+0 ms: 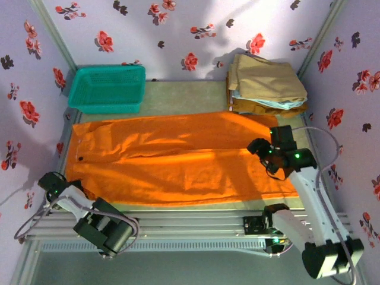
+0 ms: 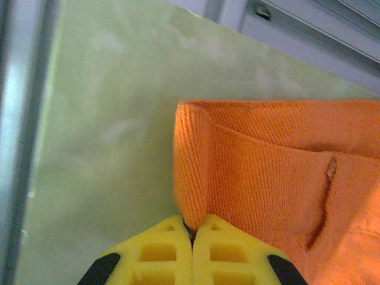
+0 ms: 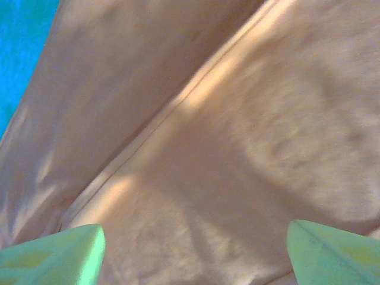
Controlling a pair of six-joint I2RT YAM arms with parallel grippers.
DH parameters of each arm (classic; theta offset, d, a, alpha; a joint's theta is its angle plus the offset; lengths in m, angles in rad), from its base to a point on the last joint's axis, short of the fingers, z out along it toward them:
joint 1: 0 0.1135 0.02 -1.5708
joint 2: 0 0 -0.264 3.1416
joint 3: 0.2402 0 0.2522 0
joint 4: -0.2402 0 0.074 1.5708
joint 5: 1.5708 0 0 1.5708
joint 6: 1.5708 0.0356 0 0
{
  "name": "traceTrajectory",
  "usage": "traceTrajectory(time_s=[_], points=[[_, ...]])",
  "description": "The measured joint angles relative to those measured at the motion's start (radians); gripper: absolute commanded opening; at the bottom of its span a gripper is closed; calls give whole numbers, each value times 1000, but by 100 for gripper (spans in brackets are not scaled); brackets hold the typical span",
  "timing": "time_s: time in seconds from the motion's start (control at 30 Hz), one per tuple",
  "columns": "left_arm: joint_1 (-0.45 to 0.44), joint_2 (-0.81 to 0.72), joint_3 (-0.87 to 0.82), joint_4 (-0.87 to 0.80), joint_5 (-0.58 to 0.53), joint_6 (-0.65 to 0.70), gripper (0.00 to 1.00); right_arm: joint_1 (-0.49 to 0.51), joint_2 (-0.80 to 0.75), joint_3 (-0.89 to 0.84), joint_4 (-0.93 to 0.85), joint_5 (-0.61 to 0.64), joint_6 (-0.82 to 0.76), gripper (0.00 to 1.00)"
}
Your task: Fold and stack the trousers
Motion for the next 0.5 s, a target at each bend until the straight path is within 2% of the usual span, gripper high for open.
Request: traceTrajectory(time_s=[0.1,0.17,0.37,0.5], points=[[-3,-24,0,-1,45,-1,0,-60,-40,-17,-89,46,25,75],[-8,-33,-2,3,76,-5,0,-111,-40,-68,-114,55,43,69],[-27,-33,-3,10,146,-12,0,-170,22,-312,-118,41,110,41],[-29,-33,-3,10,178,-19,0,-171,36,-388,-85,30,156,40]])
